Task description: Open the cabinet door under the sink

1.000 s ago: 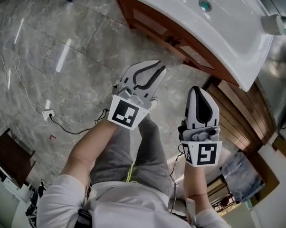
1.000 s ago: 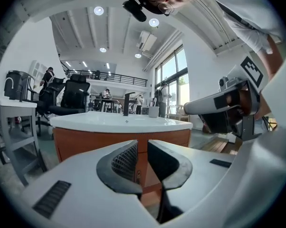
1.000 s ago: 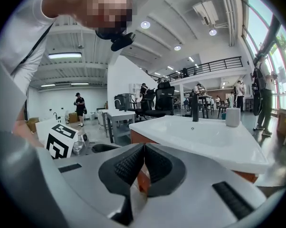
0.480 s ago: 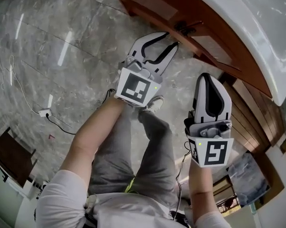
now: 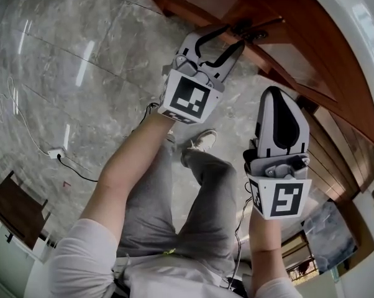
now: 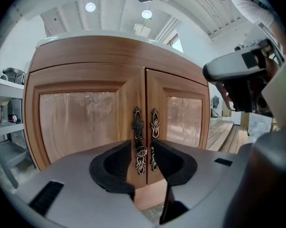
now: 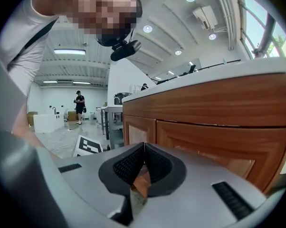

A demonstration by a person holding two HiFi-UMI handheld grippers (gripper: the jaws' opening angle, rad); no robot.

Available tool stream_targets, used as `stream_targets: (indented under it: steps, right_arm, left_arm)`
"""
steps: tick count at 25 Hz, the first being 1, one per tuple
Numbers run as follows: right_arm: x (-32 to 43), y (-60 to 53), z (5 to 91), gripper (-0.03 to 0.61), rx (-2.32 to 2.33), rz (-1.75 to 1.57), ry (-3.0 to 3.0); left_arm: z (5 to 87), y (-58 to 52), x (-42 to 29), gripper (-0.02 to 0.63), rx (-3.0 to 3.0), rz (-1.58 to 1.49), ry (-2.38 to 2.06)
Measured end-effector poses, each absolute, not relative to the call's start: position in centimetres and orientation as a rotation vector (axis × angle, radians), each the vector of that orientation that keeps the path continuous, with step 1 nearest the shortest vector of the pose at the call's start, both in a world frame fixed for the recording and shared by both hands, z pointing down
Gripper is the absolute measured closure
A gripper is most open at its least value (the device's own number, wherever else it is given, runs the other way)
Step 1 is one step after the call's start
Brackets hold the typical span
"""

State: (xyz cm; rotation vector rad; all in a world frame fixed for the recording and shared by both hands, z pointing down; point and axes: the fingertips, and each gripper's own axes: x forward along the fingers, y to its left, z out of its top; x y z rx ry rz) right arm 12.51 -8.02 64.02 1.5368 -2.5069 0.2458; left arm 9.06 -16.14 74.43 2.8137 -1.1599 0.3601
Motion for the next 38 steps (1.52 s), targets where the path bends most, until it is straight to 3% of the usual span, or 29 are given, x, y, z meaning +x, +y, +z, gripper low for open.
stream_targets:
  steps: [6, 8, 38]
  right_arm:
    - [13.1, -8.7, 65.4, 0.546, 1.567, 0.224, -2.512]
    - [13.3, -8.9, 65.8, 0.546, 1.575, 0.220, -2.515]
    - [10.3, -13.2, 70.1, 0.546, 1.569, 0.218, -2.513]
  left_arm:
    - [76.0, -16.6, 9.7, 0.476, 2.853, 0.364, -1.160]
    - [76.1, -16.8, 9.8, 0.518, 2.878, 0.346, -1.188]
    - [75.7, -12.9, 6.2, 0.525, 2.925, 0.360, -1.004]
